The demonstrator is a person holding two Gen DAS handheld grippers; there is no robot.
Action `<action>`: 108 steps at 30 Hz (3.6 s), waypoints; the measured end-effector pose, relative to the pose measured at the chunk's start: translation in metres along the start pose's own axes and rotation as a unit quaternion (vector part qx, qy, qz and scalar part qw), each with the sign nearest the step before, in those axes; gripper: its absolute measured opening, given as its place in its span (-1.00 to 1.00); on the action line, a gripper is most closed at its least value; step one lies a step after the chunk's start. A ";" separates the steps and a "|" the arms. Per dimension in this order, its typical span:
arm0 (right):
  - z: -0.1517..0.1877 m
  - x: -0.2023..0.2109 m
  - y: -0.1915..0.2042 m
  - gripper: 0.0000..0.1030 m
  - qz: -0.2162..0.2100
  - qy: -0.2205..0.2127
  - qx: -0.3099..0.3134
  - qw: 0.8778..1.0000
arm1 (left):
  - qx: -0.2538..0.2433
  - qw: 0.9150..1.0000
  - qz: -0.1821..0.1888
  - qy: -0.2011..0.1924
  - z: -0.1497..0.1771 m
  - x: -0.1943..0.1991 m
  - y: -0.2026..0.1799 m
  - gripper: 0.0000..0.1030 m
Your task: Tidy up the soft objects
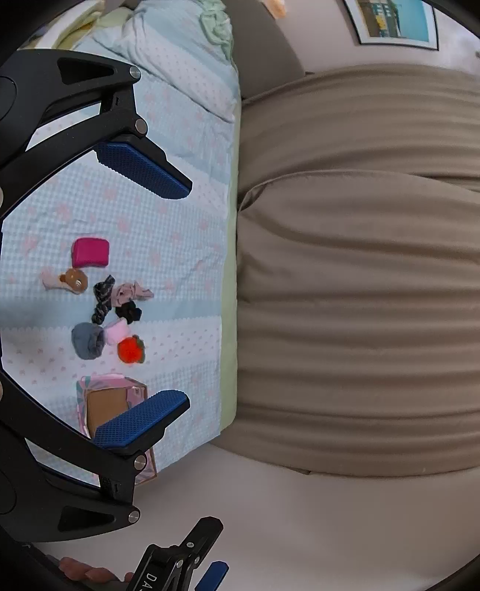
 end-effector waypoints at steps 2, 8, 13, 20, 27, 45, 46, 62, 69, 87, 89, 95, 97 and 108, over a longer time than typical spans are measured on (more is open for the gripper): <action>0.000 0.001 0.002 0.99 0.002 0.000 -0.001 1.000 | -0.002 1.000 0.001 0.000 -0.001 -0.001 -0.004 0.99; 0.000 0.002 0.002 1.00 0.005 -0.003 -0.001 1.000 | -0.003 1.000 0.002 -0.002 -0.001 -0.002 -0.007 0.99; 0.002 0.001 0.002 0.99 0.004 -0.003 0.000 1.000 | -0.002 1.000 0.001 -0.001 -0.004 -0.004 -0.006 0.99; 0.000 0.000 0.002 0.99 0.003 -0.002 -0.001 1.000 | -0.001 1.000 0.002 -0.001 -0.005 -0.005 -0.006 0.99; 0.001 -0.001 0.001 0.99 0.003 -0.002 0.000 1.000 | -0.001 1.000 0.003 0.000 -0.004 -0.007 -0.008 0.99; 0.000 -0.001 0.001 1.00 0.002 -0.001 0.000 1.000 | 0.003 1.000 0.002 -0.001 -0.002 -0.007 -0.010 0.99; 0.001 -0.001 0.001 1.00 0.002 -0.001 0.000 1.000 | 0.003 1.000 0.003 -0.001 -0.002 -0.007 -0.010 0.99; 0.007 0.004 0.006 0.99 0.001 0.001 0.000 1.000 | 0.006 1.000 0.000 0.000 -0.003 -0.006 -0.006 0.99; 0.006 0.006 0.005 0.99 0.000 0.005 0.000 1.000 | 0.008 1.000 0.001 0.001 -0.003 -0.007 -0.003 0.99; 0.022 -0.020 0.037 1.00 -0.014 0.059 -0.015 0.998 | 0.033 0.994 -0.008 0.105 0.028 -0.071 0.059 0.99; 0.033 -0.033 0.048 1.00 -0.016 0.076 -0.018 0.997 | 0.033 0.991 -0.009 0.130 0.040 -0.090 0.072 0.99; 0.082 -0.086 0.077 1.00 -0.018 0.132 -0.038 0.990 | 0.031 0.977 0.004 0.210 0.092 -0.160 0.110 0.99; 0.103 -0.107 0.087 1.00 -0.013 0.145 -0.042 0.988 | 0.029 0.972 0.014 0.234 0.114 -0.187 0.118 0.99; 0.236 -0.222 0.126 0.99 0.030 0.214 -0.086 0.973 | 0.014 0.936 0.031 0.349 0.265 -0.332 0.131 0.99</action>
Point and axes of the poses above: each gripper's, at about its wrist camera, not at the fingertips, and x roughly against the way its jaws point, y to its left, z to its underside, the point moved 6 cm from there along -x, roughly the way its jaws point, and after that the axes turned 3 degrees about x, right-handed, at the moved point
